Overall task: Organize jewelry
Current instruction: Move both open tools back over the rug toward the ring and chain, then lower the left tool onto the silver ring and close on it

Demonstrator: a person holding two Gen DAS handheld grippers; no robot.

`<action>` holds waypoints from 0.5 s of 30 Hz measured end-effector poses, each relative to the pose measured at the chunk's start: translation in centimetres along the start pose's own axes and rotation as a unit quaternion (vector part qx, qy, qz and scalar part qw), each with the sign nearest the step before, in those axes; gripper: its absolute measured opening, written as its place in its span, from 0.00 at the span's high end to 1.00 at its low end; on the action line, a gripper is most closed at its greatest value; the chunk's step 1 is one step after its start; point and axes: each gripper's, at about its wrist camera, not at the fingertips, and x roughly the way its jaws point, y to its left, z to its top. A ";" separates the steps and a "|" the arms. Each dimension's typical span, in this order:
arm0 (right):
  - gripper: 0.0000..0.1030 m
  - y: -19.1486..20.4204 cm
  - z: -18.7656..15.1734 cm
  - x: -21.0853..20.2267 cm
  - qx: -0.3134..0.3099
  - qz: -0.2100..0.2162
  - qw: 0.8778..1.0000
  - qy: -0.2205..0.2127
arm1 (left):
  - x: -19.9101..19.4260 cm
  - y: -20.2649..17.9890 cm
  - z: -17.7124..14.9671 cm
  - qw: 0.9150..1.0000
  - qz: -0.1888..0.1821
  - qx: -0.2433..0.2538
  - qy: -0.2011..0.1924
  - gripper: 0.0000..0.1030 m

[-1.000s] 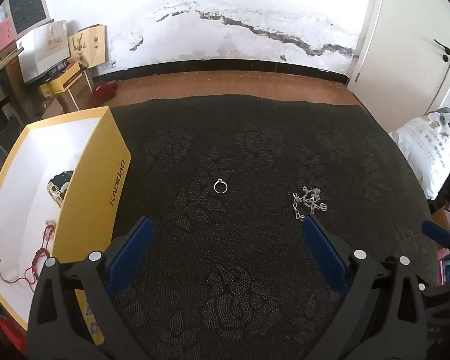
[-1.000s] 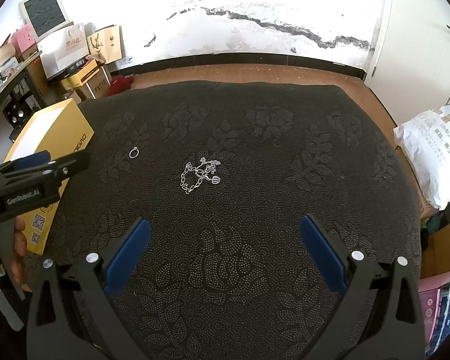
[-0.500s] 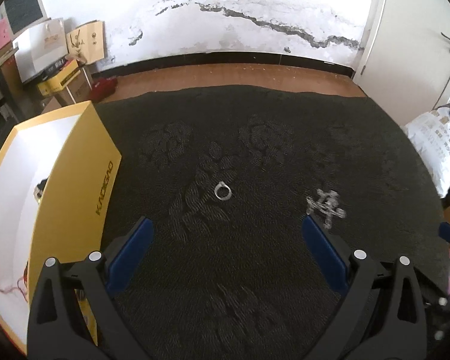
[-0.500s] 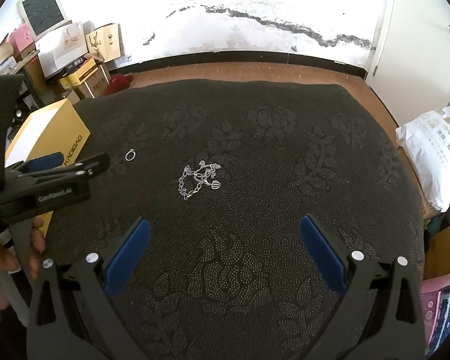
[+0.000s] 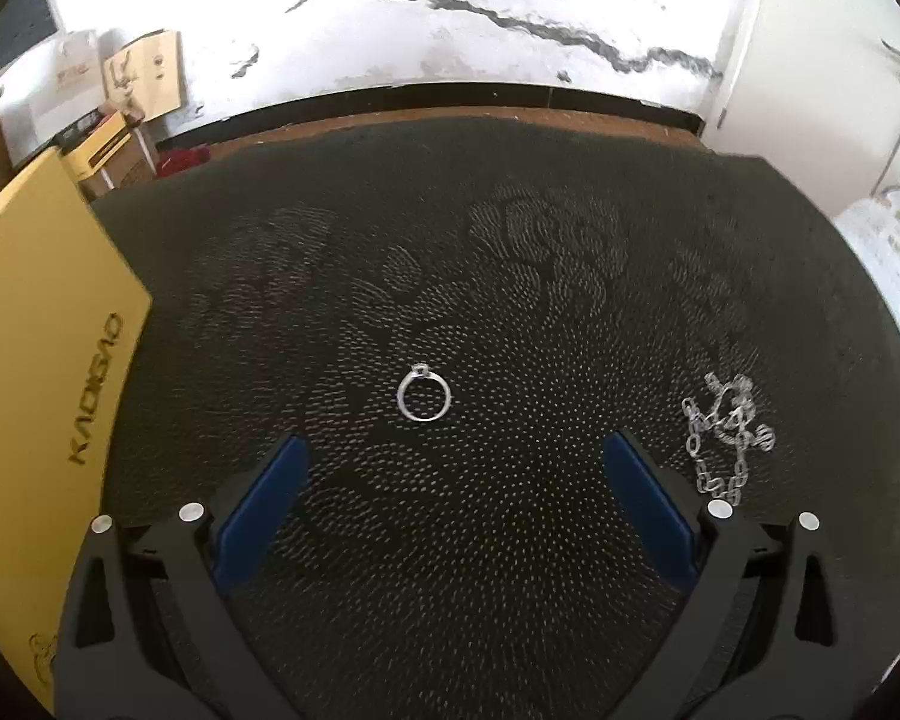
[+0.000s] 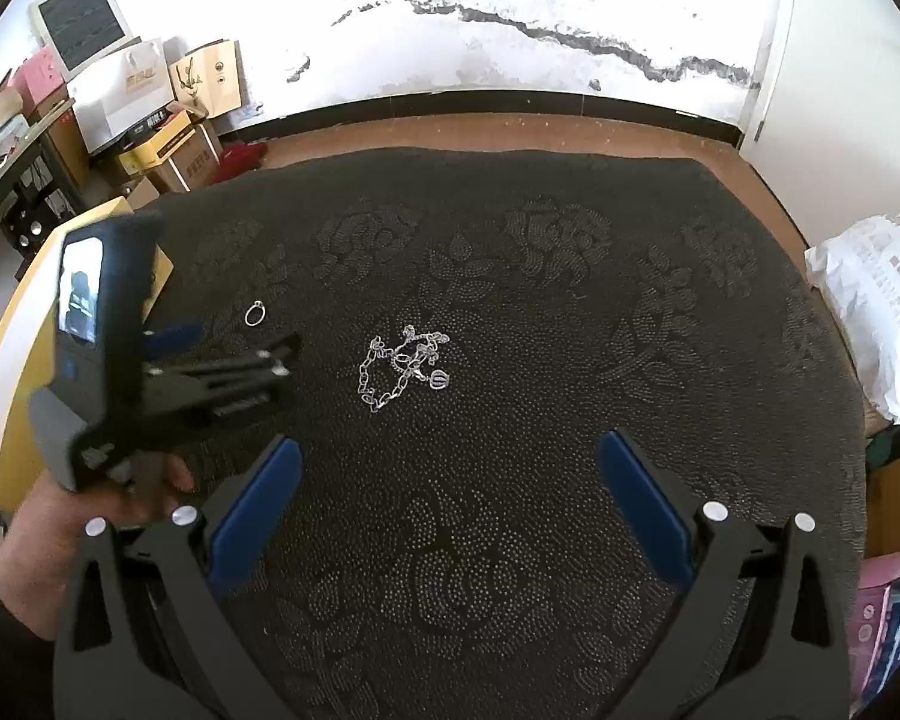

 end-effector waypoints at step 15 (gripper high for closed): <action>0.06 -2.3 0.8 0.5 0.037 0.012 0.999 -0.002 | 0.3 -0.6 0.3 0.999 0.025 0.003 -0.028 0.48</action>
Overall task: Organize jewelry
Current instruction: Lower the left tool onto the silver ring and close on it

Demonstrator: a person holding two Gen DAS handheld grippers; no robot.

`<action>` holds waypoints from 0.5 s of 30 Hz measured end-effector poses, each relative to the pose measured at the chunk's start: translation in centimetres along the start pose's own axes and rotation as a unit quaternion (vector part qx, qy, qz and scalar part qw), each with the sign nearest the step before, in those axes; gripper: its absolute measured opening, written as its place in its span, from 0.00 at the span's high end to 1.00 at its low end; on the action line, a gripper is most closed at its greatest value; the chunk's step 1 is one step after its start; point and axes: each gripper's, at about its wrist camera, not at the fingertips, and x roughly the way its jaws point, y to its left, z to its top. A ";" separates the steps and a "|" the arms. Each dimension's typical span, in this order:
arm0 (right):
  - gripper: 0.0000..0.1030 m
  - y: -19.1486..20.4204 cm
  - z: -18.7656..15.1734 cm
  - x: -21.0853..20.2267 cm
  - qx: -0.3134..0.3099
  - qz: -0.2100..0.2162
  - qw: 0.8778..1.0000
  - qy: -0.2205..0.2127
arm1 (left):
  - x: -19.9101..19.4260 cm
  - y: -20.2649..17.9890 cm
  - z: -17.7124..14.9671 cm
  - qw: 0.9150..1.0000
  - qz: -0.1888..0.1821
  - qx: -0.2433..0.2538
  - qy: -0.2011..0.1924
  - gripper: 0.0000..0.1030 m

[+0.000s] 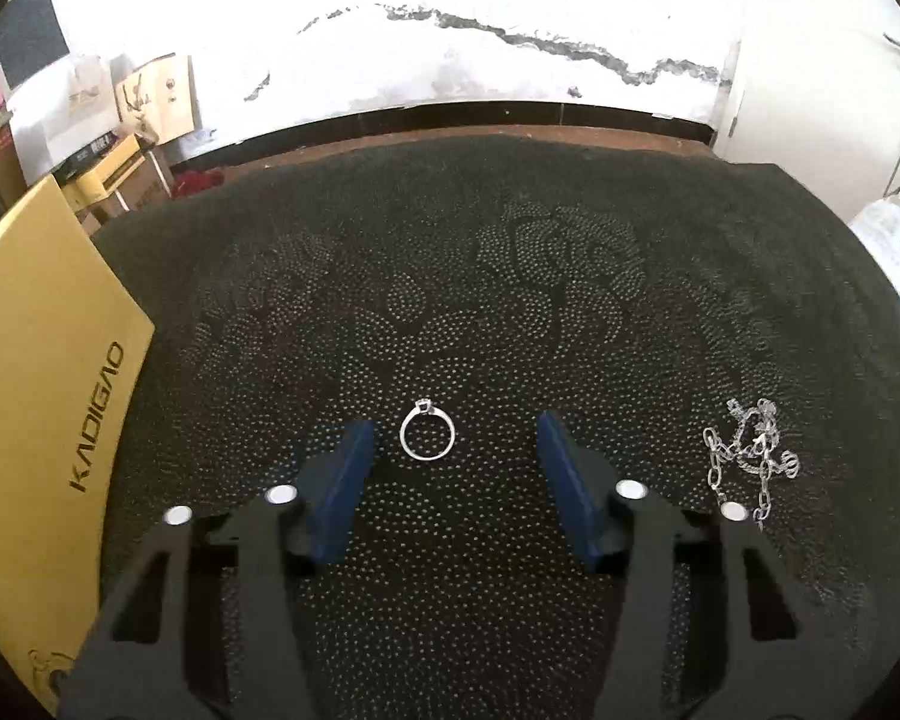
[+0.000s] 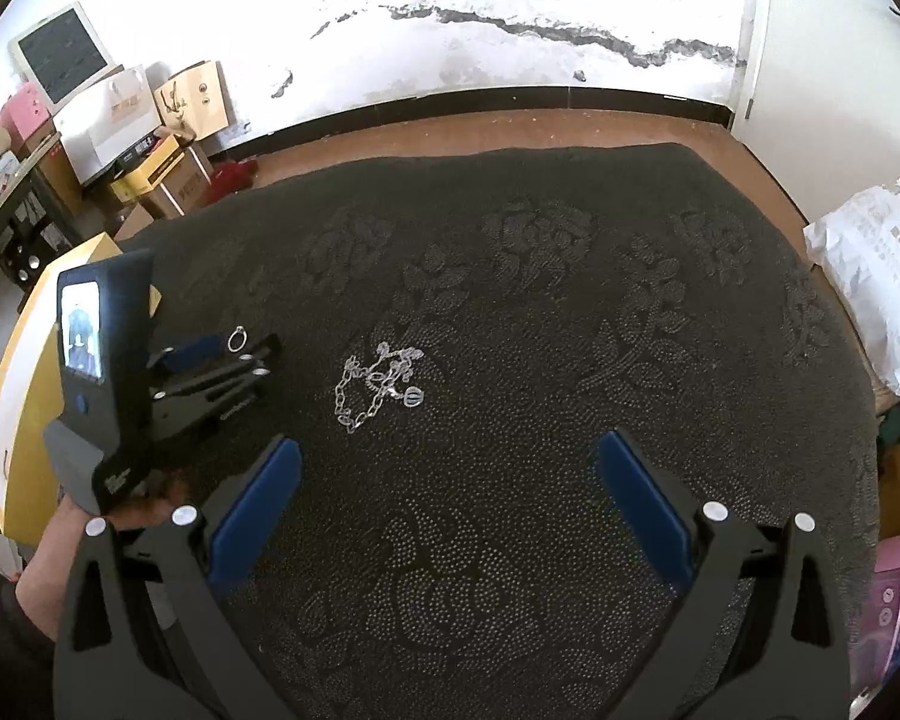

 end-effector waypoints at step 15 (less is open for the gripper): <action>0.06 -0.3 -0.4 1.9 -0.002 0.001 1.000 0.025 | -2.5 0.1 0.6 0.999 0.025 0.026 -0.024 0.82</action>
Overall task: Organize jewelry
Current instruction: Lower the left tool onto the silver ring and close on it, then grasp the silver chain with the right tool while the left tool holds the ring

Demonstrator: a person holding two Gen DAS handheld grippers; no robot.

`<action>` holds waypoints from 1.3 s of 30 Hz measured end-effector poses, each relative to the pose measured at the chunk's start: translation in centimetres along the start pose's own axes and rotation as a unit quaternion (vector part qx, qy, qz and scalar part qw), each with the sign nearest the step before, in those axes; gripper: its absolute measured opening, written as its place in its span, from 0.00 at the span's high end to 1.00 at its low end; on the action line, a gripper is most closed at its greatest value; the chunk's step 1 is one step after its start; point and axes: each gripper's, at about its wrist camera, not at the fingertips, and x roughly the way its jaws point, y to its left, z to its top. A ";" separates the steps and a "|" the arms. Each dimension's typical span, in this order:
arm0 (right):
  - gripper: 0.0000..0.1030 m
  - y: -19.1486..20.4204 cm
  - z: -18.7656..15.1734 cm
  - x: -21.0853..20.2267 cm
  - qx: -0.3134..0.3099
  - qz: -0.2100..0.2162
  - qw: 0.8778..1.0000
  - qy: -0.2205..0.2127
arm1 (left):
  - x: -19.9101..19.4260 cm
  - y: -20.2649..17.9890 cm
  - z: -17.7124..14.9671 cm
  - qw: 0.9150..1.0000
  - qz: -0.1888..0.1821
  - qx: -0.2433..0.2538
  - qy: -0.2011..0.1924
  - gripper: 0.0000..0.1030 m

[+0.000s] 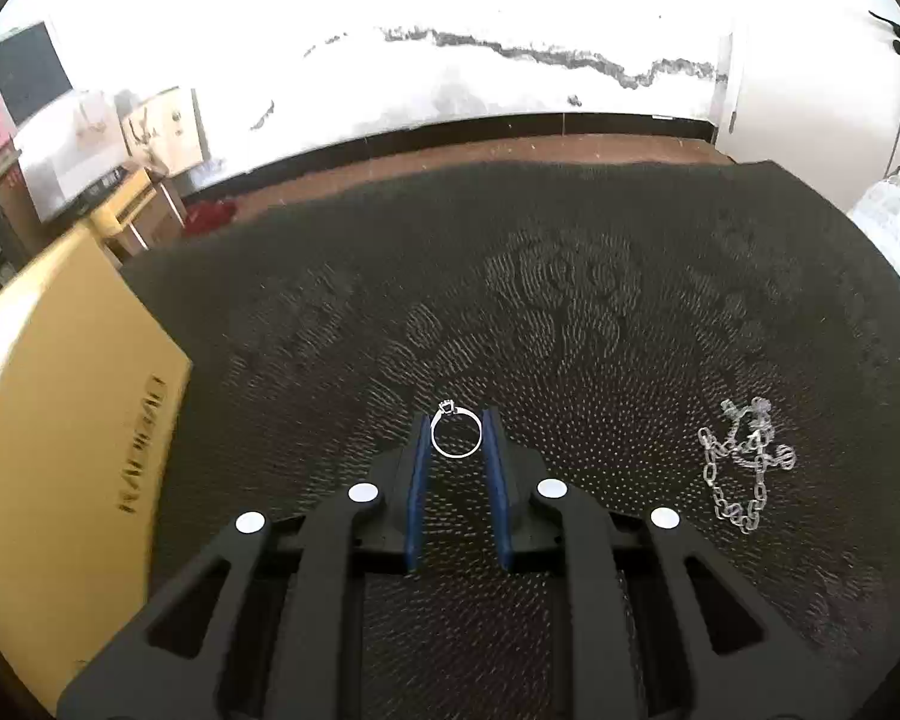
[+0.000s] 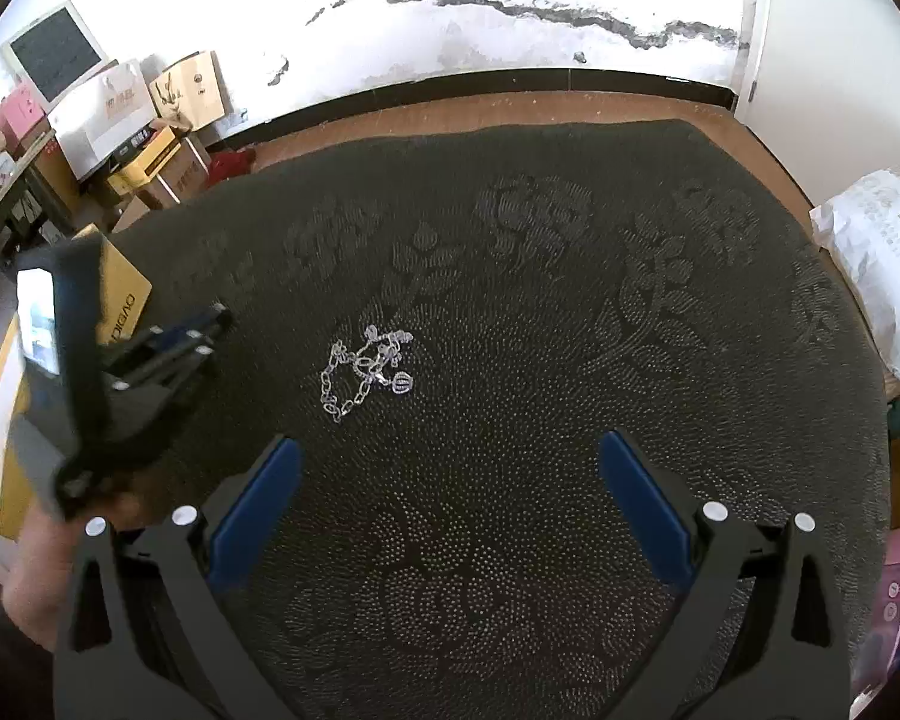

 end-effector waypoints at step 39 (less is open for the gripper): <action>0.91 8.0 1.5 8.1 -0.132 0.016 0.991 -0.004 | -5.6 5.7 -0.2 0.998 -0.031 -0.056 0.014 0.82</action>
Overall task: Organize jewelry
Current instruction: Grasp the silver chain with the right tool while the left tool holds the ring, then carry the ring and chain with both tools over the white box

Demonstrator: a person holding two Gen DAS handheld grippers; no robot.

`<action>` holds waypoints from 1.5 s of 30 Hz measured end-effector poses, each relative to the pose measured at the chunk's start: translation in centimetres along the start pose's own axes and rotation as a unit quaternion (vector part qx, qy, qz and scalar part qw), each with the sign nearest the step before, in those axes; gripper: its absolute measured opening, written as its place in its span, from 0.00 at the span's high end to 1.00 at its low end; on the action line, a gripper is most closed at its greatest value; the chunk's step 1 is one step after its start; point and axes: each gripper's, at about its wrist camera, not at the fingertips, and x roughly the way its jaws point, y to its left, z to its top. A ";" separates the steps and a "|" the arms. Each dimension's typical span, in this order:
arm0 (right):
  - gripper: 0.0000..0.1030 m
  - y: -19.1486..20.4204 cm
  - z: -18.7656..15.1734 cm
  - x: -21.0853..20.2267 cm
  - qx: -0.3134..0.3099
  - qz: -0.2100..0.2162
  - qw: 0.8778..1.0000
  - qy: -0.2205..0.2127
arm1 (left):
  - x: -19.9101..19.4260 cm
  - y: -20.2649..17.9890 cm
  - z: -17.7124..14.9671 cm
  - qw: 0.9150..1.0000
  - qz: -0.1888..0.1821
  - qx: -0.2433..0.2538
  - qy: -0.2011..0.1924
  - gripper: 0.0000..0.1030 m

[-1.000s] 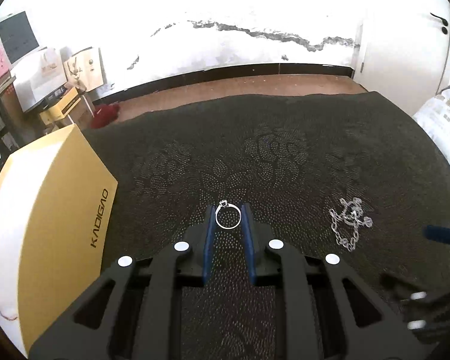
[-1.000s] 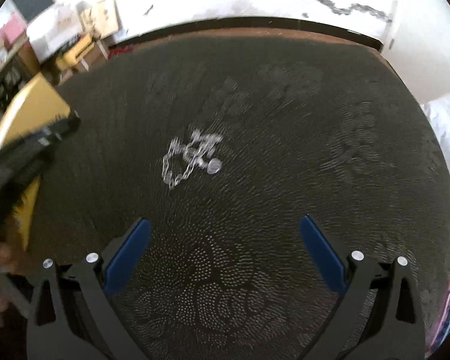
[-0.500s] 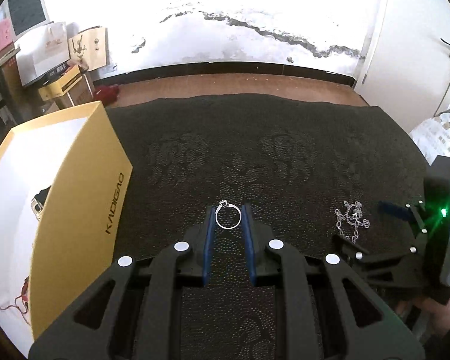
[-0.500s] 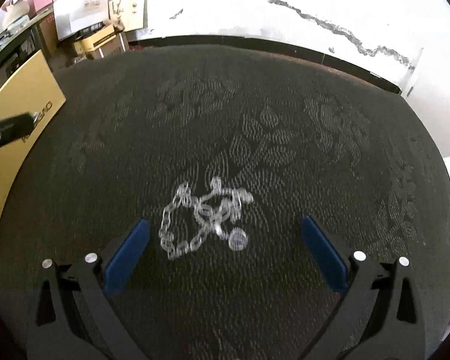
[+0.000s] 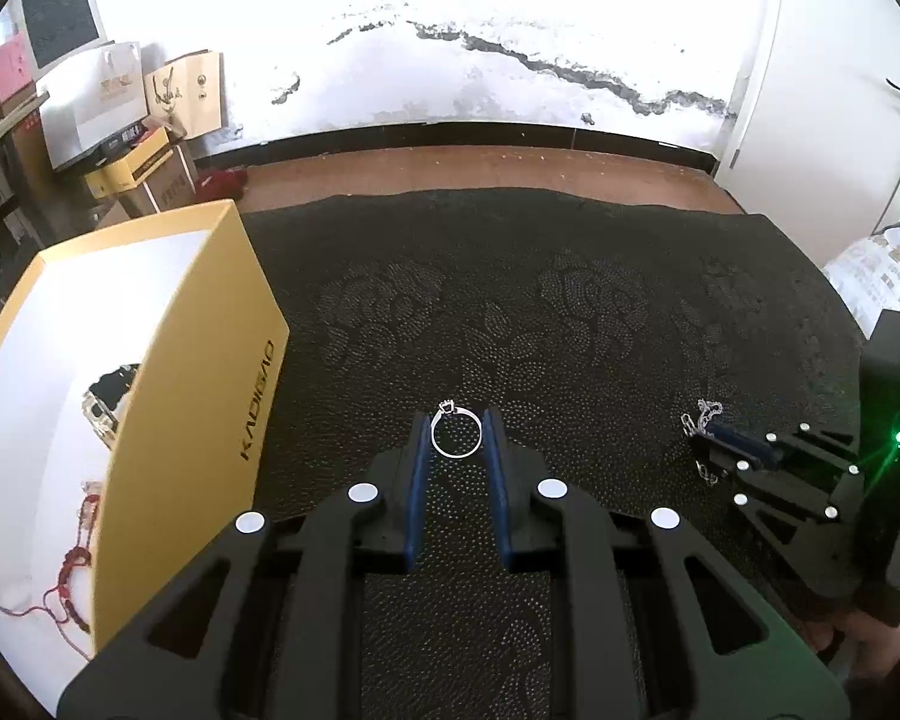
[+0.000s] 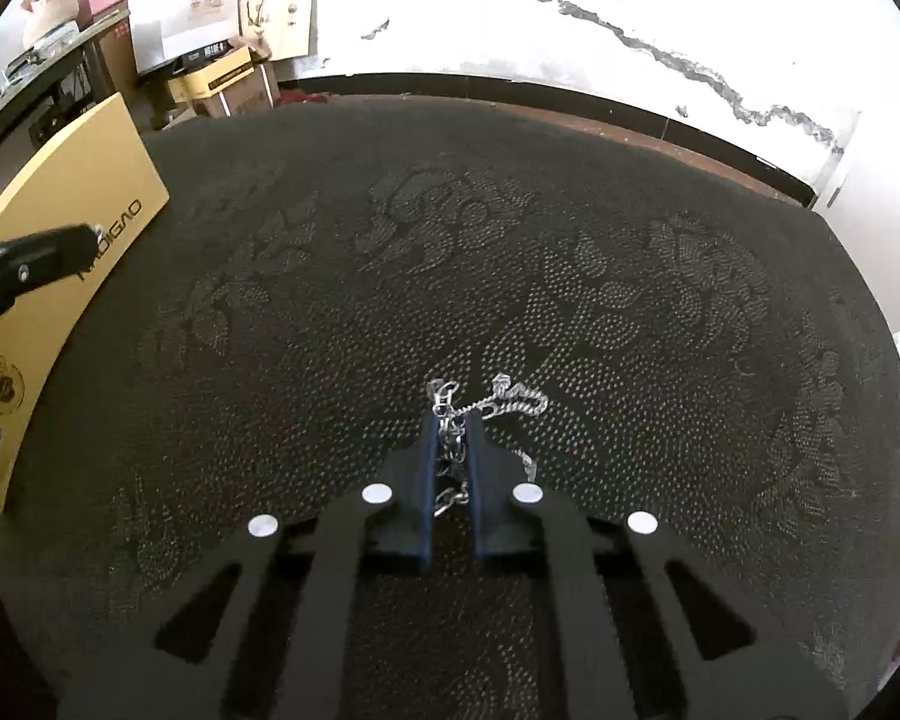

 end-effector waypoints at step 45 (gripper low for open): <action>0.91 30.9 8.1 -20.7 -0.117 0.119 0.986 -0.025 | -21.4 24.9 -2.8 0.989 0.080 -0.124 0.010 0.82</action>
